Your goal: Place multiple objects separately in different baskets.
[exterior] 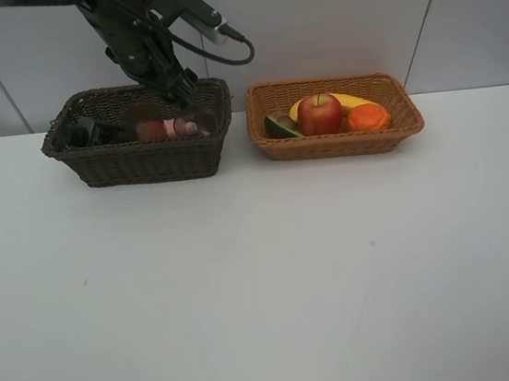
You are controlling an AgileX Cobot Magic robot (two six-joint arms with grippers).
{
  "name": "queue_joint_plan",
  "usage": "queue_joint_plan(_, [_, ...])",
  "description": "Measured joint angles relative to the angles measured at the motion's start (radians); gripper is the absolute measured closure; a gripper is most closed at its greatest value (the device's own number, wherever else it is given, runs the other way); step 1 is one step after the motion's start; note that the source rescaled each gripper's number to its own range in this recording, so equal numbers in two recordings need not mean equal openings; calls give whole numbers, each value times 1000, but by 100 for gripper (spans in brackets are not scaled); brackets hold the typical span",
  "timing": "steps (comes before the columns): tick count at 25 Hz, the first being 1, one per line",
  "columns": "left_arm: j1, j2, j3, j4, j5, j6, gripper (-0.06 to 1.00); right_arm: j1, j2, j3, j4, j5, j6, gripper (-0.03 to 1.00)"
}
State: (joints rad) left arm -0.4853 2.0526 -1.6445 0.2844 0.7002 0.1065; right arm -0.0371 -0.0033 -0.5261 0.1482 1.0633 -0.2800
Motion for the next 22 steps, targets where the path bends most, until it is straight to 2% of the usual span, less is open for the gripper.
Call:
queue_joint_plan(8, [0,-98,0,-101,214,0,-6,0,0,0,0,0,0,-2])
queue_joint_plan(17, [-1,-230,0,-176,479,2,-6,0,0,0,0,0,0,-2])
queue_joint_plan(22, [-1,-317,8,-238,510,2,-6,0,0,0,0,0,0,-2])
